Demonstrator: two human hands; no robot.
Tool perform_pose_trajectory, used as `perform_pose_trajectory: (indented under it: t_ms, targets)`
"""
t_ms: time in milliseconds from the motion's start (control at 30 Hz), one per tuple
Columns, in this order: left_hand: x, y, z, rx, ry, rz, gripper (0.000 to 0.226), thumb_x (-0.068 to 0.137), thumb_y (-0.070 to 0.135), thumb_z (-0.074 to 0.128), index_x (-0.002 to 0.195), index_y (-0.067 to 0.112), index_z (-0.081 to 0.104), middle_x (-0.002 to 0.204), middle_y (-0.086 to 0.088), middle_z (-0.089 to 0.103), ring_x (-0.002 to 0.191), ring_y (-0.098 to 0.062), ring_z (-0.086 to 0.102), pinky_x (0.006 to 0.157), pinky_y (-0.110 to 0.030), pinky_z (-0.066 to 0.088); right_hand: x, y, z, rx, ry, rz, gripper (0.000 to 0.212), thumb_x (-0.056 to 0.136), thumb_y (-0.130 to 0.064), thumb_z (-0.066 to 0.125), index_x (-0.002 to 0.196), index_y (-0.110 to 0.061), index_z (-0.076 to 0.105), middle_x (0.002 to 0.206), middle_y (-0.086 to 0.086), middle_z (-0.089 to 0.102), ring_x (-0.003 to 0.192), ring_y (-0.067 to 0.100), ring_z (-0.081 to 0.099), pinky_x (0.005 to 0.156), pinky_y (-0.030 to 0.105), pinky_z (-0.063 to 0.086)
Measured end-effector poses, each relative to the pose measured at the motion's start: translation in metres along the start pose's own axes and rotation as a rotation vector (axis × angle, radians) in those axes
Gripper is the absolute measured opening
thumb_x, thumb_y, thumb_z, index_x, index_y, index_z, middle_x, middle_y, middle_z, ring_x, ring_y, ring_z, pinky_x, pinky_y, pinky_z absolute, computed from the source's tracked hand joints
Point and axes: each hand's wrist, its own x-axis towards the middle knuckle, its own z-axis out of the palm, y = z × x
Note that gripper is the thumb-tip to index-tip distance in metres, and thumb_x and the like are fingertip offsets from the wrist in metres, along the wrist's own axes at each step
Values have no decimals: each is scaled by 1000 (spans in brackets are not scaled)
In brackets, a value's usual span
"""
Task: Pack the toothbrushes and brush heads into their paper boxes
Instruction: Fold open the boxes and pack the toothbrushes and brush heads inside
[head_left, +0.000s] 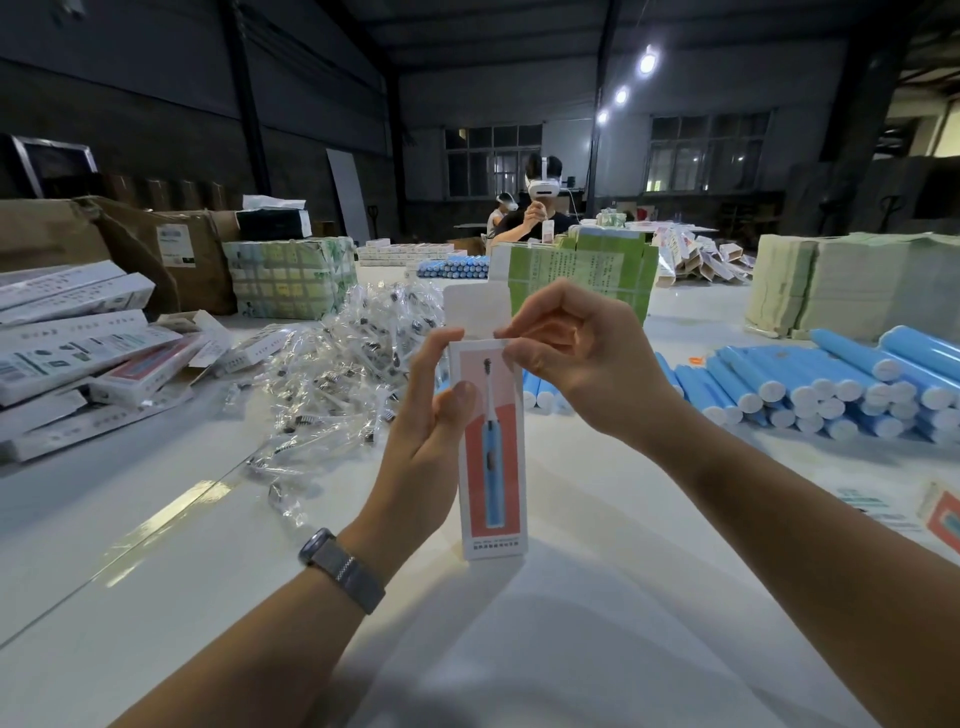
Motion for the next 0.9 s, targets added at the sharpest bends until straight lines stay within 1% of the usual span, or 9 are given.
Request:
perform_pose_trajectory:
  t_ms: [100, 167, 233, 333, 433, 567, 733, 800, 900]
  targets:
    - [0, 2, 0, -21, -11, 0, 32, 103, 32, 40, 124, 56, 43, 87, 16, 66, 78, -2, 63, 68, -22, 55, 1, -2, 0, -11, 8, -38, 31, 80, 6, 74, 83, -22, 59, 84, -3, 70, 88, 18, 71, 85, 29, 56]
    - [0, 3, 0, -22, -14, -8, 34, 102, 31, 40, 123, 57, 44, 86, 15, 65, 77, -3, 63, 67, -22, 54, 2, -4, 2, -22, 25, -68, 34, 79, 9, 74, 84, -21, 59, 86, 3, 69, 88, 19, 70, 85, 26, 55]
    - [1, 3, -1, -15, -11, -15, 35, 102, 30, 40, 121, 59, 45, 86, 15, 66, 78, -4, 64, 68, -24, 55, 2, -5, 5, -21, 47, -84, 36, 79, 11, 73, 90, -20, 58, 93, 4, 67, 90, 17, 69, 83, 30, 57]
    - [2, 2, -3, 7, -11, -17, 34, 102, 31, 39, 125, 55, 42, 90, 17, 66, 83, -5, 65, 73, -27, 58, 2, -8, 11, -3, 77, -75, 50, 80, 11, 72, 104, -28, 53, 109, -5, 62, 97, 15, 67, 79, 36, 59]
    - [2, 1, -6, 76, -5, -5, 33, 102, 34, 36, 125, 57, 36, 93, 19, 65, 86, -8, 66, 76, -33, 61, 4, -10, 16, 1, 79, -77, 57, 81, 13, 68, 112, -33, 53, 104, -6, 65, 95, 12, 67, 78, 40, 59]
    - [2, -1, -10, 132, 35, 16, 28, 101, 42, 37, 123, 60, 33, 96, 12, 67, 86, -17, 67, 77, -41, 60, 7, -10, 25, -25, 72, -76, 51, 81, 18, 61, 100, -29, 57, 91, -9, 67, 92, 6, 68, 78, 36, 57]
    - [5, -2, -14, 154, 102, 17, 29, 102, 35, 38, 113, 60, 30, 95, -1, 66, 86, -26, 66, 79, -50, 57, 16, -10, 30, -6, 45, -90, 44, 78, 15, 60, 92, -26, 61, 87, -9, 67, 85, 10, 69, 72, 29, 55]
    - [8, -2, -17, 115, 129, 11, 25, 101, 34, 38, 109, 56, 30, 86, -2, 65, 77, -28, 63, 71, -46, 54, 20, -6, 33, 61, 20, -47, 32, 80, 8, 66, 91, -22, 63, 81, -15, 67, 81, 10, 68, 71, 24, 53]
    - [9, -3, -19, 110, 118, 23, 21, 101, 33, 37, 107, 54, 33, 85, 0, 65, 73, -18, 63, 67, -31, 55, 25, 1, 36, 162, 41, 37, 22, 81, 1, 75, 88, -18, 65, 71, -17, 66, 78, 7, 66, 72, 20, 52]
